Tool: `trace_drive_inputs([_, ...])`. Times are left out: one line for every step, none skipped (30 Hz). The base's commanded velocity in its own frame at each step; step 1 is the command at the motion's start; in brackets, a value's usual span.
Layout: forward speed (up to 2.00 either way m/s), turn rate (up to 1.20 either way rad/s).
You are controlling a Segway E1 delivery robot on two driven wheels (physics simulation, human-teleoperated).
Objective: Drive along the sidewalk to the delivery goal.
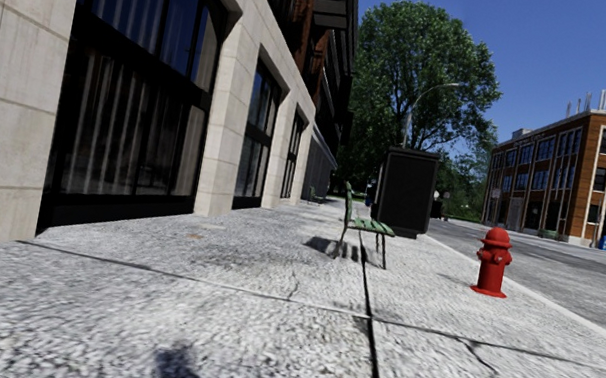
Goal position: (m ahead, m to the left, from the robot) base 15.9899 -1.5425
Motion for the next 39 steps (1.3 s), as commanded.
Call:
trace_drive_inputs([2.0, 0.0])
trace_drive_inputs([2.0, 0.0])
trace_drive_inputs([2.0, 0.0])
trace_drive_inputs([2.0, 0.0])
trace_drive_inputs([2.0, 0.0])
trace_drive_inputs([2.0, 0.0])
trace_drive_inputs([2.0, 0.0])
trace_drive_inputs([2.0, 0.0])
trace_drive_inputs([2.0, 0.0])
trace_drive_inputs([2.0, 0.0])
trace_drive_inputs([2.0, 0.0])
trace_drive_inputs([2.0, 0.07])
trace_drive_inputs([2.0, 0.17])
trace_drive_inputs([2.0, 0.39])
trace_drive_inputs([2.0, 0.39])
trace_drive_inputs([2.0, 0.59])
trace_drive_inputs([2.0, 0.75])
trace_drive_inputs([2.0, 0.79])
trace_drive_inputs([2.0, 0.79])
trace_drive_inputs([2.0, 0.8])
trace_drive_inputs([2.0, 0.81])
trace_drive_inputs([2.0, 0.81])
trace_drive_inputs([2.0, 0.81])
trace_drive_inputs([2.0, 0.81])
trace_drive_inputs([2.0, 0.8])
trace_drive_inputs([2.0, 0.0])
trace_drive_inputs([2.0, 0.0])
trace_drive_inputs([2.0, 0.0])
trace_drive_inputs([2.0, 0.0])
trace_drive_inputs([2.0, 0.0])
trace_drive_inputs([2.0, 0.0])
trace_drive_inputs([2.0, 0.0])
trace_drive_inputs([2.0, 0.0])
trace_drive_inputs([2.0, 0.0])
trace_drive_inputs([2.0, -0.08])
trace_drive_inputs([2.0, -0.3])
trace_drive_inputs([2.0, -0.3])
trace_drive_inputs([2.0, -0.41])
trace_drive_inputs([2.0, -0.46])
